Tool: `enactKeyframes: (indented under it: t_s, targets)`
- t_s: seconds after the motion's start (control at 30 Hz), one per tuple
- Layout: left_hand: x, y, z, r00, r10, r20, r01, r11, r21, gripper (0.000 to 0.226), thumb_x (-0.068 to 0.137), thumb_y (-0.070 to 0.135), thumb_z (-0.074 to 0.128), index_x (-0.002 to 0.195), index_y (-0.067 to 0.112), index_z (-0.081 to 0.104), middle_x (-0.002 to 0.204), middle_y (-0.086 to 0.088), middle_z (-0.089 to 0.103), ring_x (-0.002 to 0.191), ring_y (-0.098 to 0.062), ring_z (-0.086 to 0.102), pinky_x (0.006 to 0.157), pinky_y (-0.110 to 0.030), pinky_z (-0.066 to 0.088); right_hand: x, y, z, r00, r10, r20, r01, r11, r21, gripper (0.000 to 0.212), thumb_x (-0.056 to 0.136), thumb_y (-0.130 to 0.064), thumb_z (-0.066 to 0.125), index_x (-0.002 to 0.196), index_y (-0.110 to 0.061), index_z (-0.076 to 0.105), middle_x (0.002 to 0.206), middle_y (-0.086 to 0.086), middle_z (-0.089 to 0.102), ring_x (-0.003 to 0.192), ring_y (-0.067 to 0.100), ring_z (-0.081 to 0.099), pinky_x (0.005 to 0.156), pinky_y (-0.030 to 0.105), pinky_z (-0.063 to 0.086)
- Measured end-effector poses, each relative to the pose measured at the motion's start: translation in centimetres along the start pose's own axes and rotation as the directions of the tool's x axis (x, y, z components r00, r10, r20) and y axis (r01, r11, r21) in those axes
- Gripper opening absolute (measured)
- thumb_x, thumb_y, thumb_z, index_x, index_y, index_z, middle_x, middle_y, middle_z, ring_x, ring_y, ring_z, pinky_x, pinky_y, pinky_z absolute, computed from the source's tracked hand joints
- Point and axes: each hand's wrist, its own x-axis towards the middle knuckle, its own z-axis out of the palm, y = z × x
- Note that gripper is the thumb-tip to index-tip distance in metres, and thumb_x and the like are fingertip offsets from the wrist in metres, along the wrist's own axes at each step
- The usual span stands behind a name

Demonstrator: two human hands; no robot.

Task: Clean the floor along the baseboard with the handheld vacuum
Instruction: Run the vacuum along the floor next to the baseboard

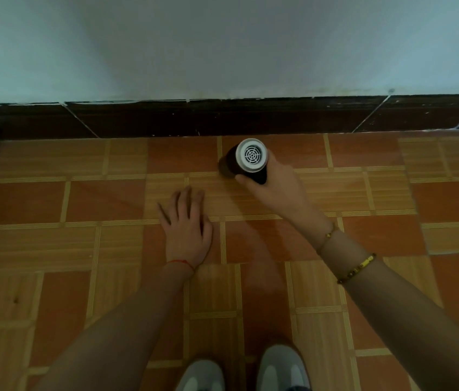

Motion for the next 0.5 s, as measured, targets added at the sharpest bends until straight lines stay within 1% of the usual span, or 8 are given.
enactKeyframes:
  t_s: [0.1,0.23,0.3,0.37,0.43,0.5]
  targets:
    - [0.0,-0.1,0.0,1.000,0.001,0.004,-0.001,1.000,0.002,0.057,0.093,0.033,0.042,0.149,0.021,0.038,0.157,-0.009,0.034,0.149,-0.031,0.024,0.117,-0.070,0.009,1.0,-0.4,0.2,1.000,-0.002,-0.031,0.002,1.000,0.013,0.070,0.087,-0.049,0.065,0.144,-0.021,0.037,0.125,0.003,0.065,0.111,0.023,0.063,0.085,0.036,0.054]
    - [0.0,-0.1,-0.1,1.000,0.004,0.003,-0.004,1.000,0.006,0.056,0.094,0.032,0.043,0.148,0.021,0.039,0.157,-0.009,0.035,0.149,-0.031,0.024,0.117,-0.070,0.009,2.7,-0.3,-0.4,0.983,0.059,-0.174,-0.062,0.998,-0.013,0.066,0.087,-0.048,0.065,0.139,-0.016,0.040,0.120,0.008,0.067,0.105,0.030,0.065,0.084,0.045,0.055]
    - [0.0,-0.2,0.0,1.000,0.007,0.007,-0.007,1.000,0.002,0.056,0.094,0.032,0.042,0.149,0.021,0.038,0.157,-0.009,0.034,0.149,-0.031,0.024,0.117,-0.070,0.008,3.2,-0.4,-0.5,0.977,0.086,-0.194,-0.091,0.996,-0.018,0.067,0.087,-0.049,0.064,0.139,-0.015,0.040,0.119,0.009,0.067,0.105,0.032,0.064,0.083,0.048,0.055]
    - [0.0,-0.2,0.0,1.000,0.008,0.006,-0.008,1.000,0.000,0.056,0.094,0.032,0.043,0.149,0.021,0.038,0.157,-0.009,0.034,0.149,-0.031,0.024,0.117,-0.069,0.008,3.3,-0.8,-0.1,0.986,0.069,-0.150,-0.073,0.997,-0.019,0.069,0.087,-0.050,0.064,0.141,-0.016,0.038,0.120,0.009,0.066,0.107,0.032,0.063,0.085,0.046,0.054]
    - [0.0,-0.2,0.0,1.000,0.011,0.002,-0.011,1.000,0.002,0.057,0.094,0.032,0.044,0.149,0.021,0.038,0.157,-0.009,0.034,0.149,-0.032,0.024,0.117,-0.069,0.008,2.9,-1.5,0.4,0.998,0.018,-0.063,-0.019,1.000,-0.009,0.069,0.087,-0.049,0.064,0.143,-0.019,0.037,0.123,0.006,0.066,0.109,0.029,0.063,0.085,0.038,0.054]
    - [0.1,-0.2,0.0,1.000,0.016,0.003,-0.016,1.000,0.003,0.057,0.094,0.033,0.043,0.149,0.021,0.038,0.157,-0.009,0.034,0.149,-0.032,0.024,0.118,-0.069,0.007,2.5,-2.2,1.1,0.999,-0.034,0.007,0.034,0.999,-0.014,0.069,0.087,-0.051,0.064,0.143,-0.022,0.037,0.125,0.004,0.065,0.111,0.027,0.063,0.085,0.037,0.053]
